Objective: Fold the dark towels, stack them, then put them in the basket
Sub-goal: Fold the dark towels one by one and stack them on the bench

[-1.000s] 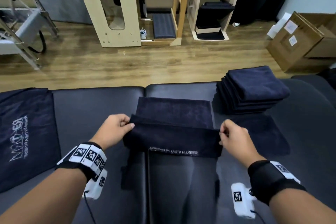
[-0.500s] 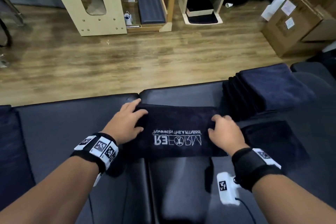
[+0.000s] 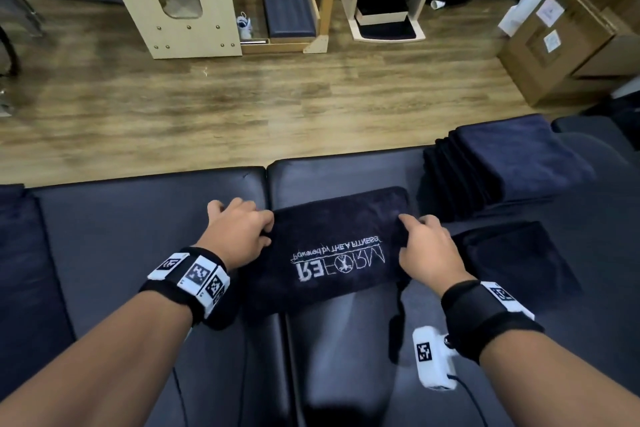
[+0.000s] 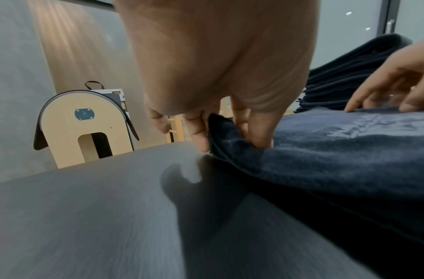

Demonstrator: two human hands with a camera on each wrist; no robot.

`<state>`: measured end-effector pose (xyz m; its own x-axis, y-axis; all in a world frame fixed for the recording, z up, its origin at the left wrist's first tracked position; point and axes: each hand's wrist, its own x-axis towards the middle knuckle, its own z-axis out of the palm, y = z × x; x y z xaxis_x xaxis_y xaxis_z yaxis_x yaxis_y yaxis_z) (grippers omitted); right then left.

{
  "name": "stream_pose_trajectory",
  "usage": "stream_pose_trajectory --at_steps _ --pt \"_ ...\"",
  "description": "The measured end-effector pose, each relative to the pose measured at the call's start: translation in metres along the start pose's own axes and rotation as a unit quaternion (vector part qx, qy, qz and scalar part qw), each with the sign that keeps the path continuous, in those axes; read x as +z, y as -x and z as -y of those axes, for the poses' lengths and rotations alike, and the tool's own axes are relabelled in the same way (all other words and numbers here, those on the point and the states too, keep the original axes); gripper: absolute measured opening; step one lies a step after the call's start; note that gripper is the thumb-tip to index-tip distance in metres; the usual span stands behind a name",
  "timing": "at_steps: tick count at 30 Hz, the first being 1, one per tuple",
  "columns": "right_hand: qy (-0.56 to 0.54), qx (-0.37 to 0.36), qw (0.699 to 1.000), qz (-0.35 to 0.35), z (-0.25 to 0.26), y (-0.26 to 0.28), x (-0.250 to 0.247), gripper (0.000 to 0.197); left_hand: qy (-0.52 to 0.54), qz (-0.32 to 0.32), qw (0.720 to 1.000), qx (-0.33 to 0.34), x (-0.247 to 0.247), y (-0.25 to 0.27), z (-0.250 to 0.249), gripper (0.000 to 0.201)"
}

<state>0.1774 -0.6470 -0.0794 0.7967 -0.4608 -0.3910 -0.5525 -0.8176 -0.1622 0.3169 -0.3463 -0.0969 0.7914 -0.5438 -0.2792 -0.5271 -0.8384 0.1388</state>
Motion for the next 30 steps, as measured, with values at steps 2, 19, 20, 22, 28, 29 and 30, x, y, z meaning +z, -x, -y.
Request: stream_pose_trajectory --at_steps 2,19,20,22,28,29,30 --pt "0.026 -0.010 1.000 -0.012 0.003 0.008 0.007 0.061 -0.005 0.005 1.000 -0.012 0.004 0.014 -0.005 0.019" --pt "0.092 -0.303 0.948 0.025 -0.026 0.153 0.068 0.061 0.113 0.030 0.991 -0.060 0.076 0.177 -0.114 0.023" --pt "0.097 -0.318 0.943 0.031 -0.032 0.161 0.073 0.064 0.128 0.039 0.990 -0.048 0.079 0.186 -0.122 0.021" --pt "0.104 -0.327 0.938 0.048 -0.046 0.176 0.080 0.070 0.151 0.069 0.986 -0.018 0.082 0.203 -0.138 0.020" --pt "0.079 -0.322 0.942 0.056 -0.088 0.206 0.078 0.059 0.132 0.125 0.982 0.042 0.091 0.244 -0.159 0.052" --pt "0.080 -0.328 0.939 0.065 -0.095 0.211 0.077 0.057 0.135 0.113 0.984 0.034 0.093 0.249 -0.158 0.058" --pt "0.085 -0.333 0.936 0.073 -0.100 0.214 0.078 0.057 0.137 0.094 0.986 0.025 0.094 0.252 -0.156 0.061"
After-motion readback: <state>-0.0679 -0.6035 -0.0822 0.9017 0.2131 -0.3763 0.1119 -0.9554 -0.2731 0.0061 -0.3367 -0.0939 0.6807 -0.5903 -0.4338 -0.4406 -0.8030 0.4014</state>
